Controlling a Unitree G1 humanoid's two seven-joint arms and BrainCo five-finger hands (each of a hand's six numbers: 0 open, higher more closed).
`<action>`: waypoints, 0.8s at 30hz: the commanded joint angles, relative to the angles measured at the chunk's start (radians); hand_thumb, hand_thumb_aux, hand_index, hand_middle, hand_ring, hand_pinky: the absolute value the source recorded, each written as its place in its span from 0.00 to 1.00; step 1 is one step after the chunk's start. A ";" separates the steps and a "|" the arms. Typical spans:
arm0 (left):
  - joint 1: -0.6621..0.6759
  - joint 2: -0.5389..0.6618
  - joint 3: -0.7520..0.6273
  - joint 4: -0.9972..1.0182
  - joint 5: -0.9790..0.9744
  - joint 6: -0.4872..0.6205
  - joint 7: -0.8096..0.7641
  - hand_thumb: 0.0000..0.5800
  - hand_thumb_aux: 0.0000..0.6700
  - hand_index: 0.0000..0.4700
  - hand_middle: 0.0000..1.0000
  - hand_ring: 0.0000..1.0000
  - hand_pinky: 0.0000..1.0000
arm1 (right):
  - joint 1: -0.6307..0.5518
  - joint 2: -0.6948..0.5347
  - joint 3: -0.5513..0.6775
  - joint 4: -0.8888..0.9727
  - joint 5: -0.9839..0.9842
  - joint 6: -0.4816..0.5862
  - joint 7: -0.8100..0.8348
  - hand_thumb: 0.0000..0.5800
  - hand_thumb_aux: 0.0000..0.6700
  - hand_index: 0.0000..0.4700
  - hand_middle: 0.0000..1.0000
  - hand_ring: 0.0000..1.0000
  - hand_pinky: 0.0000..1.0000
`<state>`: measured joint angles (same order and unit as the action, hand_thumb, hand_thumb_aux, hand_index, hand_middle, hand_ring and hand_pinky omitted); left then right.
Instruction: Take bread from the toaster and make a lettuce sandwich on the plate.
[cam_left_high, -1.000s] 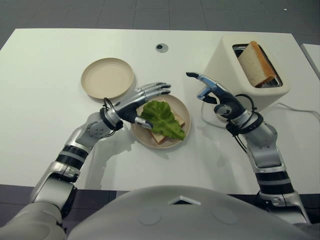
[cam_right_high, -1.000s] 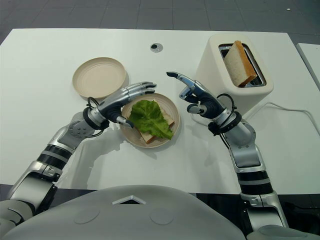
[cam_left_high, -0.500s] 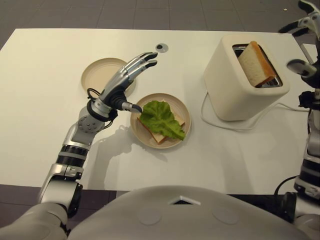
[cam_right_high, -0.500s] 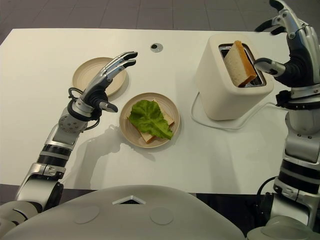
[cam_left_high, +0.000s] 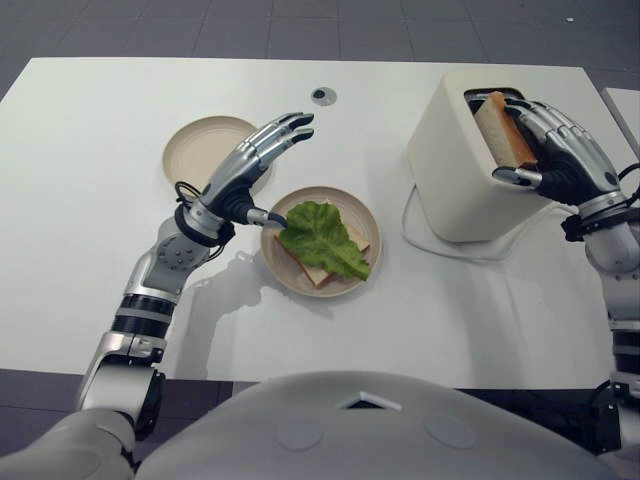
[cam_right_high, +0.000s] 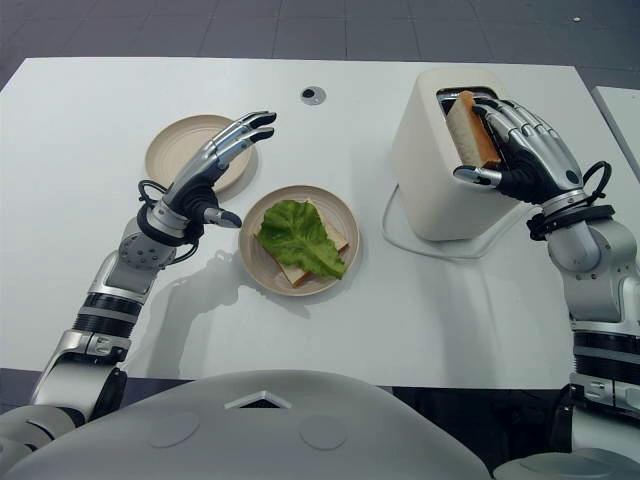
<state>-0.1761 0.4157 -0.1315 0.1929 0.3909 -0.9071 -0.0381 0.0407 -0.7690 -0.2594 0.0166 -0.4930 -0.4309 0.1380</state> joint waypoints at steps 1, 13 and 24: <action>-0.002 -0.001 -0.003 0.017 0.016 0.007 -0.001 0.00 0.00 0.00 0.00 0.00 0.00 | 0.012 -0.021 0.020 0.064 -0.027 0.016 -0.014 0.00 0.00 0.00 0.00 0.00 0.00; -0.009 -0.003 -0.006 0.041 0.022 -0.002 0.009 0.00 0.00 0.00 0.00 0.00 0.00 | 0.000 -0.021 -0.003 0.041 0.006 0.024 -0.070 0.00 0.00 0.00 0.00 0.00 0.00; -0.023 -0.006 -0.010 0.062 0.043 0.000 0.019 0.00 0.00 0.00 0.00 0.00 0.00 | -0.051 0.003 0.015 0.027 0.039 -0.001 -0.108 1.00 1.00 1.00 0.16 0.16 0.16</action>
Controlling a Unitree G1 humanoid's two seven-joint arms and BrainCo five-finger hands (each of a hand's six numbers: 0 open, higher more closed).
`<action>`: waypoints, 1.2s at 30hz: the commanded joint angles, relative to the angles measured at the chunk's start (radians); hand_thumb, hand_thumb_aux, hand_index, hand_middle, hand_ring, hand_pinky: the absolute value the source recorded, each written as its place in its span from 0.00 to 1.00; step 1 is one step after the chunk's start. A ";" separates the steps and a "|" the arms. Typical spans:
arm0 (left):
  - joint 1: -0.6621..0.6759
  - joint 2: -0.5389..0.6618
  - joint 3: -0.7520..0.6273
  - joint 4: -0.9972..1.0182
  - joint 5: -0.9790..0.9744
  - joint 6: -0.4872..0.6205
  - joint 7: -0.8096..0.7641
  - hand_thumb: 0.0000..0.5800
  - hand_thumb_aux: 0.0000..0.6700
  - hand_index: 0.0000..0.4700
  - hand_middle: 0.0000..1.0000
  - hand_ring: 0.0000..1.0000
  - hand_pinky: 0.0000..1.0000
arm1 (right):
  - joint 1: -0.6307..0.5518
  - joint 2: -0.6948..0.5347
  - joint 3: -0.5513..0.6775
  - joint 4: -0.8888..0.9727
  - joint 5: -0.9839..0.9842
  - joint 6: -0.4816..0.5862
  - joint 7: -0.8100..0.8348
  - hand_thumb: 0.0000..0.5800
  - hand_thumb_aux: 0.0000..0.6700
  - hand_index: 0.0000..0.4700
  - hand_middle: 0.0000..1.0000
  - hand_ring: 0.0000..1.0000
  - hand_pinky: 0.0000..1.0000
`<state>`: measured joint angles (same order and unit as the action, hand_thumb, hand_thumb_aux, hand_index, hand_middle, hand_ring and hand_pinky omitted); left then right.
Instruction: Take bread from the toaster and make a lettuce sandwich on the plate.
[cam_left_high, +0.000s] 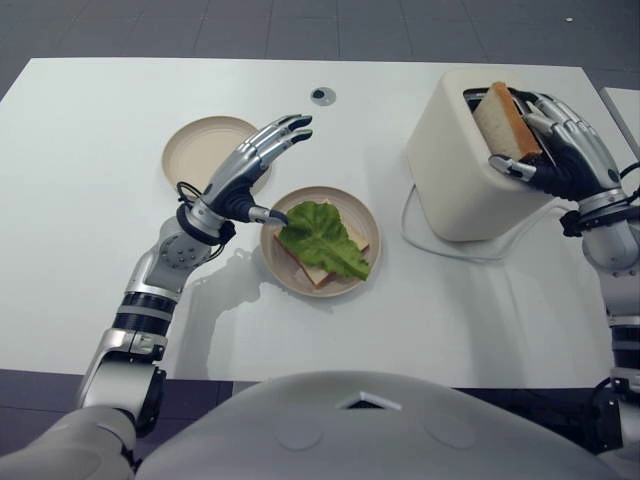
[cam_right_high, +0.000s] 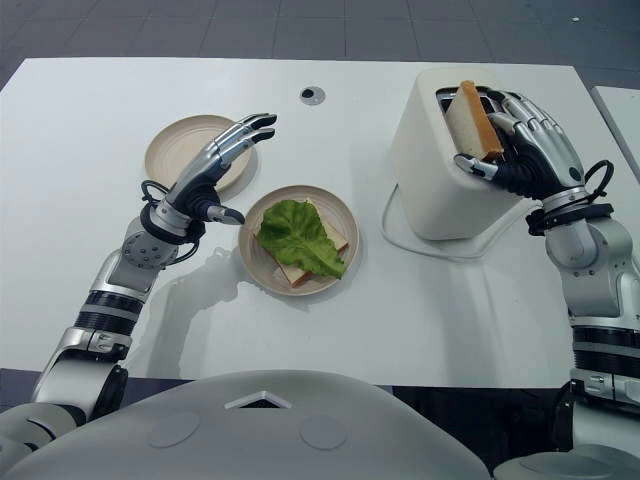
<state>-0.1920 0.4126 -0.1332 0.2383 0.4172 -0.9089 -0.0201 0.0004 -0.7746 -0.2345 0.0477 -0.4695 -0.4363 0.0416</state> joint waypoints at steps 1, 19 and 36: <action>-0.009 -0.003 -0.009 0.019 0.018 0.001 0.002 0.00 0.00 0.00 0.00 0.00 0.00 | -0.018 0.012 -0.022 -0.015 0.029 0.006 -0.018 1.00 1.00 1.00 0.43 0.43 0.43; -0.033 0.000 -0.007 0.068 -0.089 -0.024 0.001 0.00 0.00 0.00 0.00 0.00 0.00 | -0.174 0.200 -0.085 -0.224 0.432 0.063 -0.025 1.00 1.00 1.00 1.00 1.00 1.00; 0.055 0.041 -0.027 -0.155 -0.914 0.032 -0.470 0.00 0.00 0.00 0.00 0.00 0.00 | -0.026 0.357 0.385 -0.221 0.719 0.329 0.488 1.00 1.00 1.00 1.00 1.00 1.00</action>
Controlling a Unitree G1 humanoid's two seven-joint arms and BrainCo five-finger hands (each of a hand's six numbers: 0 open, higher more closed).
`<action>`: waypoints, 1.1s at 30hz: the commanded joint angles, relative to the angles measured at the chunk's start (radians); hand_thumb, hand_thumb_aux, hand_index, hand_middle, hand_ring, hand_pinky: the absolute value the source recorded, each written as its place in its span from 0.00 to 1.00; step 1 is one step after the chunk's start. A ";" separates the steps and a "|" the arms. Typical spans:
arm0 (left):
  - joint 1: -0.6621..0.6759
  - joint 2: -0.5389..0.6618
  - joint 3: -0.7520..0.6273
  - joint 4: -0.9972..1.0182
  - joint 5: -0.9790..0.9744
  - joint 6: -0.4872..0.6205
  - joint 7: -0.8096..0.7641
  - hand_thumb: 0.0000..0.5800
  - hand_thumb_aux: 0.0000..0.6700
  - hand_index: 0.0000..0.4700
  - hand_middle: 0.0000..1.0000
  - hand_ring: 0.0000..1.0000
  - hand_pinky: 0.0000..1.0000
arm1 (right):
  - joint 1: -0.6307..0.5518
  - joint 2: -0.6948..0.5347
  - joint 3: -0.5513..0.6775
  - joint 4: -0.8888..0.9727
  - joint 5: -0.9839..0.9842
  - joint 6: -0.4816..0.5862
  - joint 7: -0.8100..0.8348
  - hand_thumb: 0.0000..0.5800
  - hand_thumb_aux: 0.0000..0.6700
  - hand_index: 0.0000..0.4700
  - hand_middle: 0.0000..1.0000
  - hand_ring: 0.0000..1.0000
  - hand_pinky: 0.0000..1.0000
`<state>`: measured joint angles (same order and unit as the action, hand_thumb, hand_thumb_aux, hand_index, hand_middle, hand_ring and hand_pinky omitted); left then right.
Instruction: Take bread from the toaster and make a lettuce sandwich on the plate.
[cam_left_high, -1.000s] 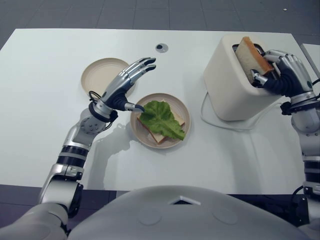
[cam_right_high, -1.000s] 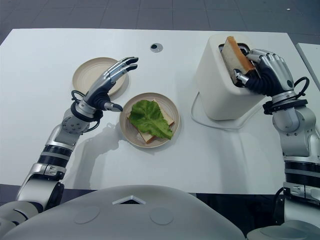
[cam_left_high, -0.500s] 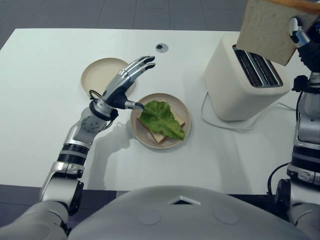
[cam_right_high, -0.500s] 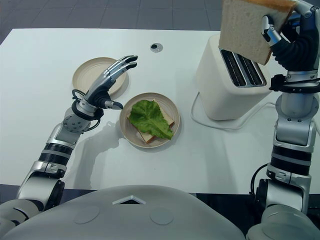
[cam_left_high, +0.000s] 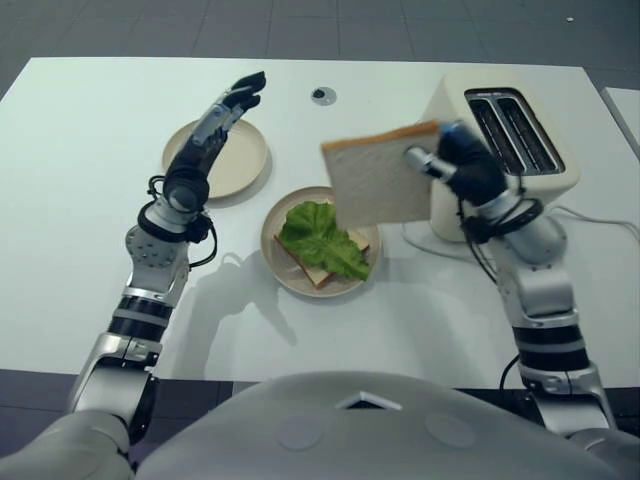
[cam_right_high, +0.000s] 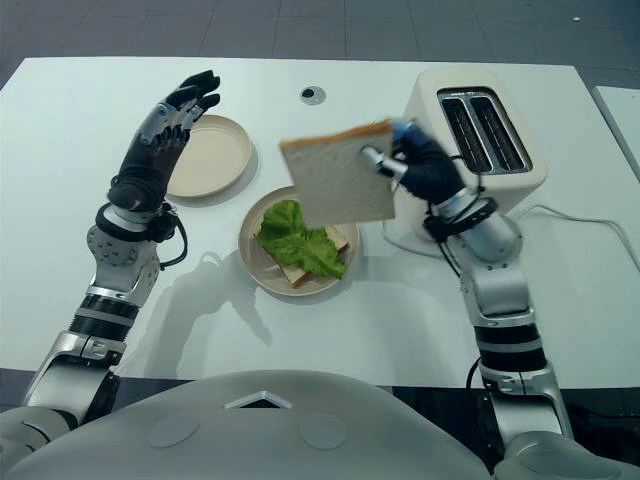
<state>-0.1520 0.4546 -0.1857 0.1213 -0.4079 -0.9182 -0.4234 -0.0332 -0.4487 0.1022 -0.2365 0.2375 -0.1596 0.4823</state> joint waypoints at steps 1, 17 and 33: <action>0.018 -0.006 0.034 -0.044 -0.100 0.050 -0.083 0.00 0.00 0.00 0.00 0.00 0.00 | 0.008 0.042 0.058 0.076 0.012 0.062 0.058 1.00 1.00 1.00 1.00 1.00 1.00; 0.108 0.054 -0.110 0.143 0.386 -0.019 -0.349 0.00 0.00 0.00 0.00 0.00 0.00 | -0.162 0.074 0.234 0.463 -0.379 -0.054 0.053 1.00 1.00 1.00 1.00 1.00 1.00; 0.070 0.141 -0.178 0.286 0.797 0.033 -0.168 0.28 0.15 0.15 0.00 0.00 0.00 | -0.253 0.213 -0.025 0.403 -0.299 -0.143 -0.274 0.00 0.00 0.00 0.00 0.00 0.00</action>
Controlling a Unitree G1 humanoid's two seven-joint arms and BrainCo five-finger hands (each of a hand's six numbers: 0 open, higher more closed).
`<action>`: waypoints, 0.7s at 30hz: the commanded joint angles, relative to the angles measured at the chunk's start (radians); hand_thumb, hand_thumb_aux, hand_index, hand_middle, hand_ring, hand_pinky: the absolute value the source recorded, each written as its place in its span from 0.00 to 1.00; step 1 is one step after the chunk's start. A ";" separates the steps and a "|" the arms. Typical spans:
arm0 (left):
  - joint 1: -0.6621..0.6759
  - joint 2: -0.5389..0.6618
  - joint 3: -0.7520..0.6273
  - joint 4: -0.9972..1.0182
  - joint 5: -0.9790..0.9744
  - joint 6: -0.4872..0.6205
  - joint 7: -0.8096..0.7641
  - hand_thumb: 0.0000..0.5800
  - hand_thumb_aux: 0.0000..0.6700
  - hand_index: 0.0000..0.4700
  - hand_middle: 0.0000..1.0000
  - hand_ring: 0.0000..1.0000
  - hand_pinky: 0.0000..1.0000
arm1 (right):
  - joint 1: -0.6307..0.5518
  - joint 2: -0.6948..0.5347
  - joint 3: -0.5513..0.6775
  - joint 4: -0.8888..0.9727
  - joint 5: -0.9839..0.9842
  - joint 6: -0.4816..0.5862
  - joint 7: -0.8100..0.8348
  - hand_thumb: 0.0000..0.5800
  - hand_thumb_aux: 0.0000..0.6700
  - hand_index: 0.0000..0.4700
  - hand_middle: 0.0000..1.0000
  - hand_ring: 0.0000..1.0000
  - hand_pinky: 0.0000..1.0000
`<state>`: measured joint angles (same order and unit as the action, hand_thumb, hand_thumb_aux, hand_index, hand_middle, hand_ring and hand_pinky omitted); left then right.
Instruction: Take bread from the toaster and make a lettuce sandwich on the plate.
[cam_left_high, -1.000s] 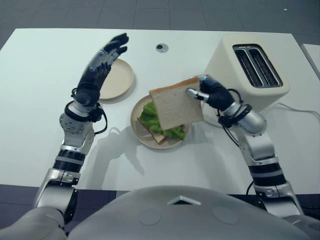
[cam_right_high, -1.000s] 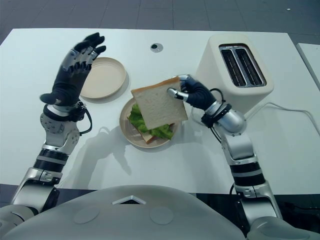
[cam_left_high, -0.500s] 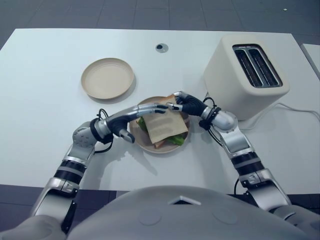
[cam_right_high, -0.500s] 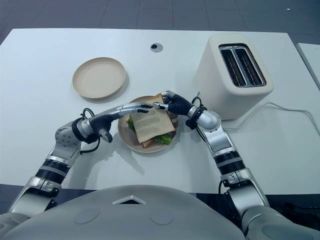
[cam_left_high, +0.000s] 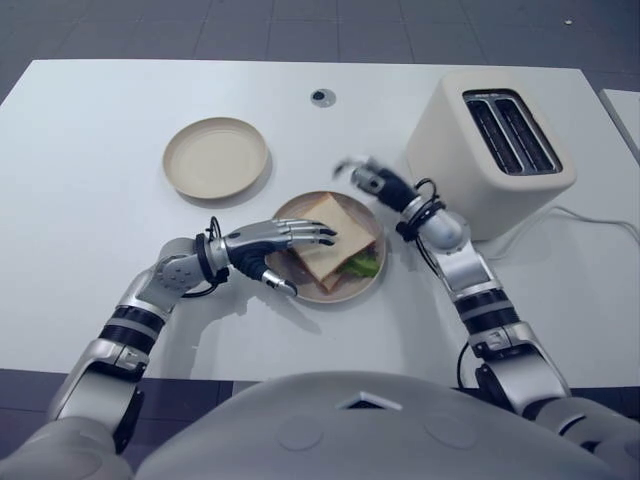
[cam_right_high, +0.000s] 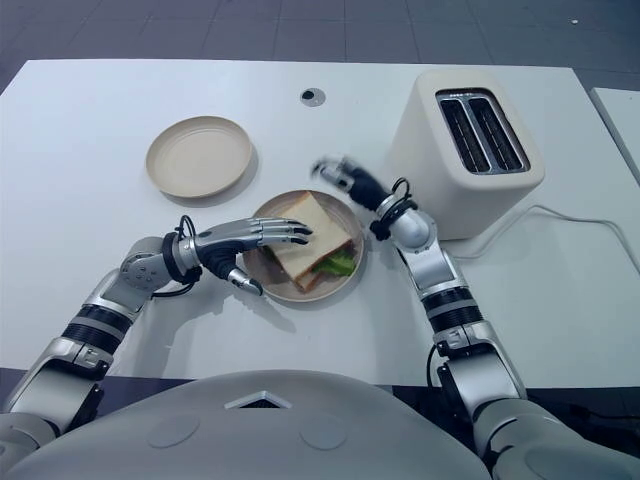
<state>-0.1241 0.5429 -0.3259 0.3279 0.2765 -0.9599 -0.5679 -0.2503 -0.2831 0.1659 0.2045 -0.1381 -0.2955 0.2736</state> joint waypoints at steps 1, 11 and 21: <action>0.040 0.055 -0.040 0.080 0.117 0.074 -0.015 0.32 0.17 0.17 0.00 0.00 0.00 | -0.039 0.060 -0.113 -0.050 0.103 -0.006 -0.079 0.00 0.00 0.00 0.00 0.00 0.00; 0.074 0.046 -0.096 -0.317 -0.676 0.008 -0.068 1.00 1.00 1.00 1.00 1.00 1.00 | 0.226 -0.047 -0.031 -0.454 0.581 0.035 0.424 1.00 1.00 1.00 1.00 1.00 1.00; 0.229 0.209 -0.176 -0.307 -0.890 0.041 -0.680 1.00 1.00 1.00 1.00 1.00 1.00 | 0.532 -0.371 0.136 -0.410 0.527 -0.175 1.066 1.00 1.00 1.00 1.00 1.00 1.00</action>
<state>0.1127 0.7692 -0.5033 -0.0448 -0.6831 -0.9219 -1.2078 0.2836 -0.6334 0.2773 -0.2830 0.4935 -0.4238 1.3251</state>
